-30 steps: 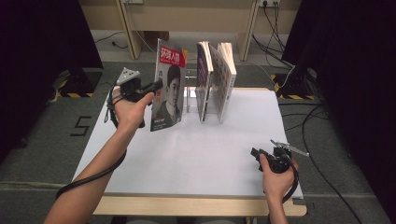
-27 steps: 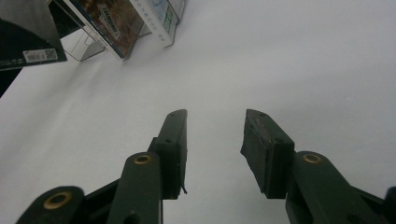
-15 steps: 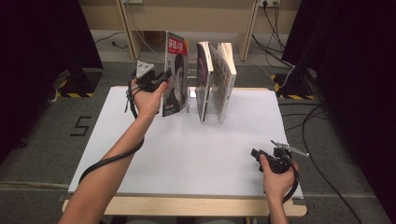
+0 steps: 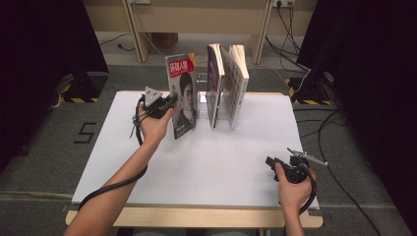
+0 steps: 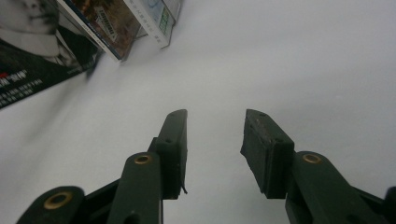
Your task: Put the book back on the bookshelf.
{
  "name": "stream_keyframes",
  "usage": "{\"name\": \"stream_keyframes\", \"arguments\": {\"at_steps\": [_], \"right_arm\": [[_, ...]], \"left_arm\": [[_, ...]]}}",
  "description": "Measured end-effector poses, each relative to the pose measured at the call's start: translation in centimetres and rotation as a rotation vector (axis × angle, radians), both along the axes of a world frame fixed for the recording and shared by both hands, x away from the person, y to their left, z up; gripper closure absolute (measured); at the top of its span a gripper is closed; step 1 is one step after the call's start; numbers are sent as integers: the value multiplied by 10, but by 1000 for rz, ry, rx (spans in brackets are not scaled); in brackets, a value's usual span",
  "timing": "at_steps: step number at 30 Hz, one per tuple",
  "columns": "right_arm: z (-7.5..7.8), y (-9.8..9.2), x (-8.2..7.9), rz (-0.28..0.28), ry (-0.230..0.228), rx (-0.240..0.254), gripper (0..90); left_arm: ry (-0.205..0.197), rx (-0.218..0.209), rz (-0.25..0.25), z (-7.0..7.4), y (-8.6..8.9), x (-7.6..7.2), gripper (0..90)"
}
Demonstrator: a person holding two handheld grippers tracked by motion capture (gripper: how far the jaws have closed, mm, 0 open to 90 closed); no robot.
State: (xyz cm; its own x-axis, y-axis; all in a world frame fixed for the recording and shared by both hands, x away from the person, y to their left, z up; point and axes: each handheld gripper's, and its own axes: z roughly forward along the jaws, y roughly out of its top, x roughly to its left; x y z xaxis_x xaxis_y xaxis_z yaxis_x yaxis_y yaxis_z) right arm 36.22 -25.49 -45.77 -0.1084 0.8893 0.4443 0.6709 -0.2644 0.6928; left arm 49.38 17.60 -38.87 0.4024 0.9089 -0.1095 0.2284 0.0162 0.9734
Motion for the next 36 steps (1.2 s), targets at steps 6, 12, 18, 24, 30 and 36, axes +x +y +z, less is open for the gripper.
{"name": "stream_keyframes", "arguments": {"at_steps": [6,12,18,24,30,36], "right_arm": [[-1,-1,1,-1,1,1,606],[-1,-2,0,-4,5,15,609],[-3,-3,0,-5,10,22,609],[-2,-2,-1,-2,13,35,609],[-3,1,-1,4,15,38,609],[-2,2,0,12,10,34,608]], "left_arm": [[28,18,-43,-21,-1,-16,818],[51,20,-67,-24,-6,-19,819],[72,-6,-97,-22,-14,-21,834],[100,-35,-85,-19,-20,-16,811],[138,-92,-75,-17,-23,-10,789],[159,-118,-55,-13,-26,-3,760]]}}
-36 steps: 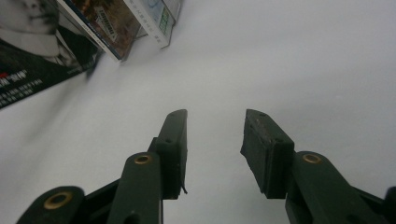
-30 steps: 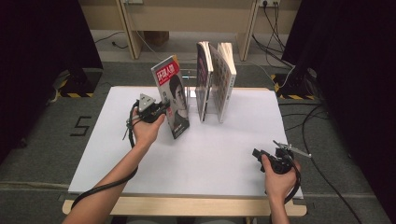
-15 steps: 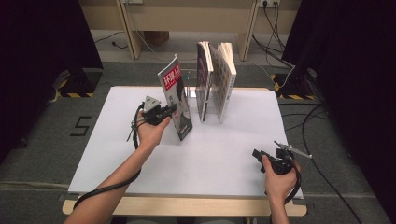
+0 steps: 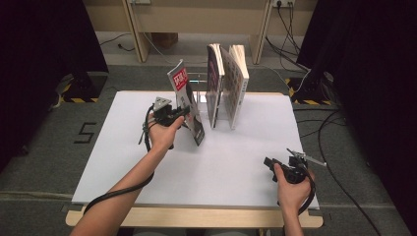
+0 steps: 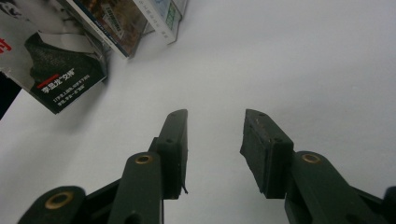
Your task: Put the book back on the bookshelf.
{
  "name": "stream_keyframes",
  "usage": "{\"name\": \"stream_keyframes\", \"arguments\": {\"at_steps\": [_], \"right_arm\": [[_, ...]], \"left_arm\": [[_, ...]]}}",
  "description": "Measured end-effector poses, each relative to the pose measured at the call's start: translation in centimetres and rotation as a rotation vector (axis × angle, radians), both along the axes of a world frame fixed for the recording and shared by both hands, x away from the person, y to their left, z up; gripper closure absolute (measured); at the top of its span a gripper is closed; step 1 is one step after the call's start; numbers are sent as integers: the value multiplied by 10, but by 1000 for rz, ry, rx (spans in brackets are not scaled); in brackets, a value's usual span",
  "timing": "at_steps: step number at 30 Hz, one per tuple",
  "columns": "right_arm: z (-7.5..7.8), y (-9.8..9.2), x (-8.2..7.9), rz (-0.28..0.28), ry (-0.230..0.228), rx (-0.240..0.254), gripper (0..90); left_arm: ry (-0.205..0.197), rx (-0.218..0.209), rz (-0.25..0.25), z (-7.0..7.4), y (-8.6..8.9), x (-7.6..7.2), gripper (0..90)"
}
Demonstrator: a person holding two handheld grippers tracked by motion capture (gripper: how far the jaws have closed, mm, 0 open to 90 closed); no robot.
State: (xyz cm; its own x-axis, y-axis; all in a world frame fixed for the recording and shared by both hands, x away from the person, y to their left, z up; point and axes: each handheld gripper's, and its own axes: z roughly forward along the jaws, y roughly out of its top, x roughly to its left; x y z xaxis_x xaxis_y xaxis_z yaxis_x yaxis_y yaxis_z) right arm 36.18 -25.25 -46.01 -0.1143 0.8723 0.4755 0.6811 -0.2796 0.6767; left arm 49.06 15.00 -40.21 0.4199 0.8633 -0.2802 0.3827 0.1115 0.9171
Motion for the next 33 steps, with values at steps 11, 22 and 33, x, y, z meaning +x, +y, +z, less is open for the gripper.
{"name": "stream_keyframes", "arguments": {"at_steps": [11,22,33], "right_arm": [[1,-1,0,0,-2,6,608],[0,1,1,7,12,6,606],[-1,0,1,4,10,7,606]], "left_arm": [[73,-18,66,0,5,11,767],[123,-6,104,-7,27,16,767],[122,-81,149,-9,36,25,670]]}}
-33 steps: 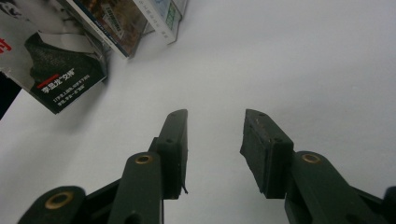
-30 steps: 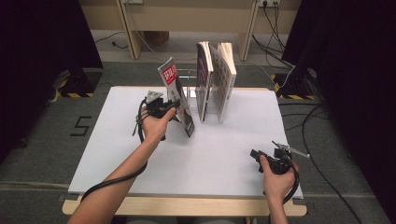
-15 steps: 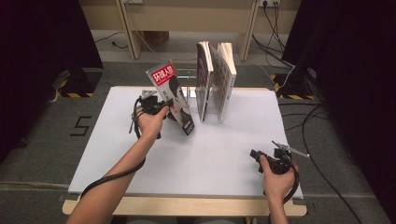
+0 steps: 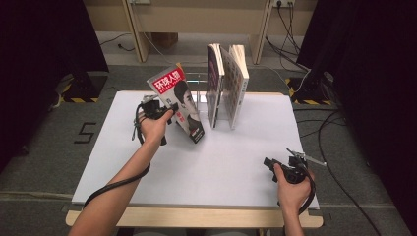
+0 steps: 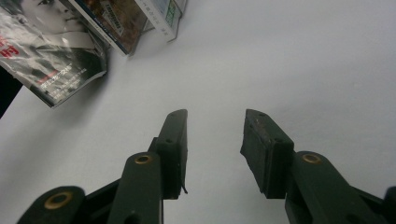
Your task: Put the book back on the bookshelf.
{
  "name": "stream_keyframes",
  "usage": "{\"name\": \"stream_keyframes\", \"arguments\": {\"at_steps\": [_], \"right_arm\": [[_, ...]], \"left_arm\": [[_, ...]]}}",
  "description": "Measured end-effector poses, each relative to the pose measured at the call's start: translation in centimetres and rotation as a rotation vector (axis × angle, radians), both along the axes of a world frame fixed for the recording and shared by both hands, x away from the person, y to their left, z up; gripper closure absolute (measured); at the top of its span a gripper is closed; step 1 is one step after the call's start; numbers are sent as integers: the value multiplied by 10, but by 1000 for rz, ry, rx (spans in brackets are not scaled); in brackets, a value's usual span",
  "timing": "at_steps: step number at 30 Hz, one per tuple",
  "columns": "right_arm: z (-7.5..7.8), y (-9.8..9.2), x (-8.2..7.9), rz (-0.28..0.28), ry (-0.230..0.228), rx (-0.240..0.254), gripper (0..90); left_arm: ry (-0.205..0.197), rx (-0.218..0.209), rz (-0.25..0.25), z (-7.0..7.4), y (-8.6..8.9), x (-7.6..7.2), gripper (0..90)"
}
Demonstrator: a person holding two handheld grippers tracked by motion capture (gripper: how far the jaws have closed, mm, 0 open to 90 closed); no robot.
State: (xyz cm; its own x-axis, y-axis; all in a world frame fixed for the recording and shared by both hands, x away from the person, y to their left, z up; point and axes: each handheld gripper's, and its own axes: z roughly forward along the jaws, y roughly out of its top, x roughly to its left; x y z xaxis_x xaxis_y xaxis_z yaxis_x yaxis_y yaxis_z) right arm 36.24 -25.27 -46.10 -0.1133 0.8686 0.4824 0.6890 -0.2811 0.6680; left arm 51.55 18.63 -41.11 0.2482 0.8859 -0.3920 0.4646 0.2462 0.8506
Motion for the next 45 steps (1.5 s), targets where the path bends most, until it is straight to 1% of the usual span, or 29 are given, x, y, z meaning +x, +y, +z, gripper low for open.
{"name": "stream_keyframes", "arguments": {"at_steps": [1,4,6,7,10,13,15,17,18,19,20,25,27,29,30,31,32,33,34,37,38,40,41,43,45], "right_arm": [[0,0,0,3,-3,-8,606],[-1,-1,0,7,1,-2,606],[0,-1,0,0,2,1,606],[0,-1,0,2,-3,-4,605],[1,-2,-1,3,-3,-3,603],[0,-2,-1,-1,1,4,602],[0,-2,0,-2,7,9,600],[-1,-2,0,3,3,1,600],[-1,-2,0,1,5,3,600],[-1,-3,0,4,2,-4,600],[-1,-3,0,4,3,3,600],[-1,-3,0,1,3,-3,600],[-1,-2,0,7,3,-5,600],[-1,-1,0,5,5,-3,600],[-2,-2,0,7,2,-11,599],[-2,-1,0,6,7,-2,599],[-2,-1,0,5,8,-1,599],[-2,-1,0,6,10,-1,598],[-3,-1,0,7,11,-4,599],[-4,-3,0,4,9,-10,598],[-4,-3,0,1,14,0,598],[-4,-3,0,3,11,-2,599],[-3,-3,0,1,10,-4,599],[-3,-3,0,6,9,-5,599],[-3,-2,0,5,14,-3,599]], "left_arm": [[-3,-9,8,2,1,1,663],[-13,-43,34,8,5,7,638],[-24,-75,48,13,9,12,629],[-28,-93,54,16,12,14,631],[-39,-106,89,25,19,22,635],[-40,-149,103,32,25,29,648],[-37,-143,113,34,27,33,666],[-33,-147,116,34,27,36,695],[-34,-141,118,34,26,36,702],[-35,-138,115,34,26,37,713],[-35,-141,115,33,25,37,727],[-36,-131,96,30,17,38,779],[-30,-138,85,31,15,37,812],[-25,-158,77,34,13,36,839],[-29,-158,74,36,12,35,847],[-31,-159,60,38,11,35,853],[-29,-176,45,39,9,36,857],[-21,-189,44,41,8,35,859],[-18,-181,44,43,6,35,859],[-1,-184,36,45,3,33,856],[-2,-173,36,46,2,33,854],[2,-160,20,46,1,32,847],[2,-146,12,46,0,31,841],[6,-146,-2,47,-1,29,840],[9,-154,-2,46,-1,29,851]]}}
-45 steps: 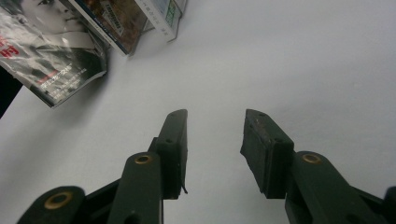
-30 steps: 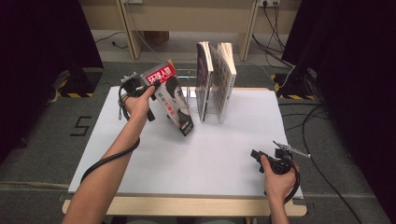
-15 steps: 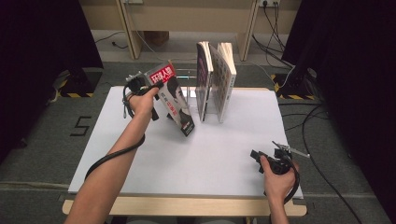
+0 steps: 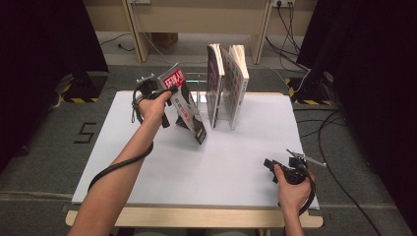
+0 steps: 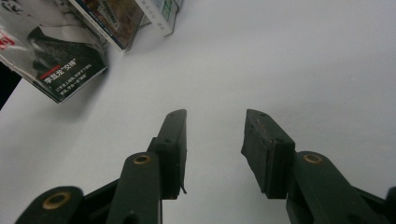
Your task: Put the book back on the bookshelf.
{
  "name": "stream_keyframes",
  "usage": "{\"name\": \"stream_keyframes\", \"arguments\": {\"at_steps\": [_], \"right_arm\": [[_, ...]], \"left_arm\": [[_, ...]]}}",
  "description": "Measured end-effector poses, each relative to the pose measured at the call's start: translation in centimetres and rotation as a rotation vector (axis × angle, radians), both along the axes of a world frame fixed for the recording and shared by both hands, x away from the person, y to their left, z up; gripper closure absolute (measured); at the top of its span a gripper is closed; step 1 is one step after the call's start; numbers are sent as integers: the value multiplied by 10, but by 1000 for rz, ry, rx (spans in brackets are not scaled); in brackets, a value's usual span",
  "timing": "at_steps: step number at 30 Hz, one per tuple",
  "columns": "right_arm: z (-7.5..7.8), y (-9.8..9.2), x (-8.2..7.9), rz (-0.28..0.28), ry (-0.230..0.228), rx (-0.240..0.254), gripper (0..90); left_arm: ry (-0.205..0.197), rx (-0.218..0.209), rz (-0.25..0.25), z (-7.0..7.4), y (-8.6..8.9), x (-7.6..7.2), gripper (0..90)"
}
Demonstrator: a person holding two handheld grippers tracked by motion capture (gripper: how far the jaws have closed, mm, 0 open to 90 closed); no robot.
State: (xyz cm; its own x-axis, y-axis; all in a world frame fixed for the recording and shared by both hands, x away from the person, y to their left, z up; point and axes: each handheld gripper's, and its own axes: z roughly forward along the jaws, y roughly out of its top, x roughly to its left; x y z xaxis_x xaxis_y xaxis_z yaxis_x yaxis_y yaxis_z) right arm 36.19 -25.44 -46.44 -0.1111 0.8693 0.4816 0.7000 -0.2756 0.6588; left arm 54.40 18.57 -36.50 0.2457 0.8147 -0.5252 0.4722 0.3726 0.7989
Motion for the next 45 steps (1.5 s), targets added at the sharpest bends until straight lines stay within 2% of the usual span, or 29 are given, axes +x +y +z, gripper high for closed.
{"name": "stream_keyframes", "arguments": {"at_steps": [2,8,16,21,22,23,28,33,35,38,41,45], "right_arm": [[0,1,0,4,-1,-2,599],[-1,0,0,2,0,0,599],[0,-2,-1,-9,1,11,599],[-1,-4,-1,-5,-13,1,599],[0,-3,-2,-14,2,21,599],[0,-3,-2,-13,-2,17,599],[0,-7,-2,-14,-12,13,600],[-1,-8,-1,-19,-6,29,600],[-2,-9,0,-14,-9,22,600],[-3,-9,2,-15,-8,29,600],[-4,-9,3,-13,-5,31,600],[-3,-10,4,-11,-9,17,601]], "left_arm": [[2,-5,4,0,1,0,860],[-24,4,-7,4,-2,1,864],[-96,107,-61,22,-18,-1,866],[-137,172,-92,33,-27,-3,866],[-142,186,-93,36,-28,-3,866],[-147,198,-95,38,-29,-2,866],[-172,235,-88,50,-31,-1,866],[-194,269,-90,60,-34,3,866],[-209,298,-83,62,-34,5,866],[-221,332,-72,63,-33,12,866],[-222,329,-45,61,-31,20,866],[-276,340,-20,54,-33,27,866]]}}
